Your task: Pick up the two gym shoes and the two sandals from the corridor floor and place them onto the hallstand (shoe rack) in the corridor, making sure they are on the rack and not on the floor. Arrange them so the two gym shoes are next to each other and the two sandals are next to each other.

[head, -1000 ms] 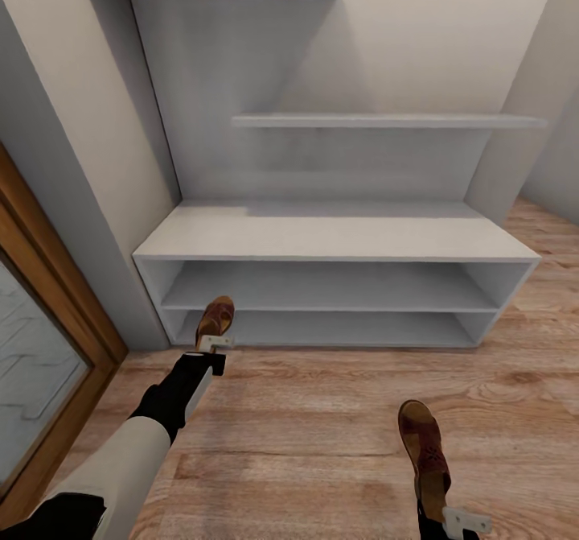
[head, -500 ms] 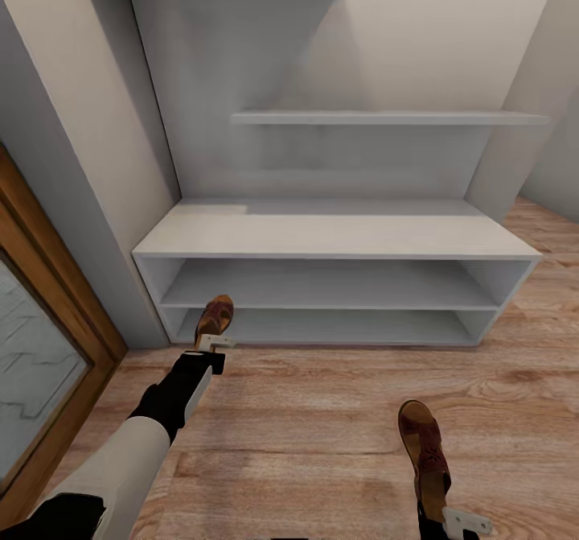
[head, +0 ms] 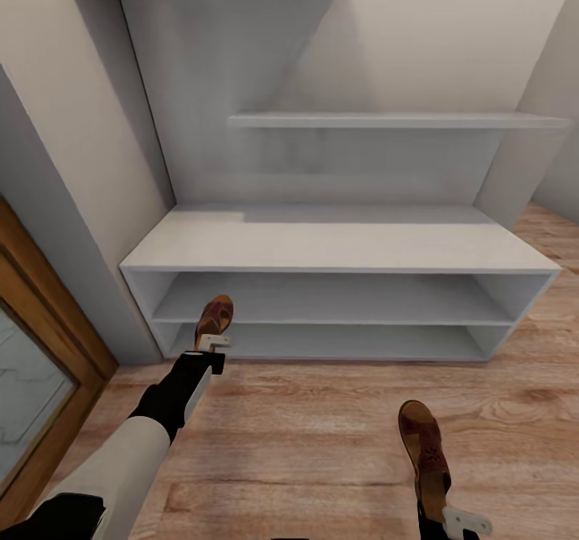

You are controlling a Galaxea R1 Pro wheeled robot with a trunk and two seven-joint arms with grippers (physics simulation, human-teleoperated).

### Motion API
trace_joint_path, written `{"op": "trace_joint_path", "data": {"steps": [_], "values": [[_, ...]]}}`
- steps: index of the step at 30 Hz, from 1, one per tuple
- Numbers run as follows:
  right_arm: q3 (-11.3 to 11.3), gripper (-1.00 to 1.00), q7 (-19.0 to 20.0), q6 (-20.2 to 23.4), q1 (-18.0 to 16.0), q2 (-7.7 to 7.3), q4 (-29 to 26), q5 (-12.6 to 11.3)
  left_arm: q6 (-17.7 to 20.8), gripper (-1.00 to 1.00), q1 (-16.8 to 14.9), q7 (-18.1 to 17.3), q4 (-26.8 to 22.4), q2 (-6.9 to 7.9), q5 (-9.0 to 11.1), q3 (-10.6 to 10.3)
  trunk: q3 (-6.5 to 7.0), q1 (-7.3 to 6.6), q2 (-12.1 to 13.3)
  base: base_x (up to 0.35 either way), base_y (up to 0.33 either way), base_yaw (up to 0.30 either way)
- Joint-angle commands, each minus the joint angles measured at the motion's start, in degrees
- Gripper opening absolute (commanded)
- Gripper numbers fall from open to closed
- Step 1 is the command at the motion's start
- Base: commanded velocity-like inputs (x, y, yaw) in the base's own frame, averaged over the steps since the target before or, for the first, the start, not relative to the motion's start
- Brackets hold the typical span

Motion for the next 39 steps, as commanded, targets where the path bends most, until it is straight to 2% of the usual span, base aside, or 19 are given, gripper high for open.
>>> {"op": "trace_joint_path", "data": {"steps": [1, 13, 22, 32, 39], "values": [[-0.01, -1.00, -0.12, -0.17, -0.02, 0.00, 0.05, 0.06, 0.42, -1.00, -0.03, 0.03, -0.08, 0.02, -0.44, -0.14, -0.05, -0.01, -0.02, 0.028, 0.000, 0.000], [-0.01, -1.00, -0.12, -0.17, -0.02, 0.00, 0.05, 0.06, 0.35, -1.00, -0.04, 0.02, -0.08, 0.03, -0.37, -0.01, -0.05, -0.01, -0.02, 0.218, 0.000, 0.000], [-0.01, -1.00, -0.14, -0.17, -0.03, 0.00, 0.05, 0.06, 0.33, -1.00, -0.01, 0.02, -0.08, 0.02, -0.36, -0.01, -0.05, -0.01, -0.02, 0.062, 0.000, 0.000], [-0.01, -1.00, -0.14, -0.17, -0.02, 0.00, 0.06, 0.06, 0.36, -1.00, -0.02, 0.11, -0.08, 0.02, -0.45, 0.00, -0.05, -0.01, -0.02, 0.235, 0.000, 0.000], [-0.01, -1.00, -0.14, -0.17, -0.03, 0.00, 0.11, 0.06, 0.36, -1.00, 0.00, 0.11, -0.08, 0.02, -0.45, 0.06, -0.05, -0.01, -0.02, 0.060, 0.000, 0.000]]}}
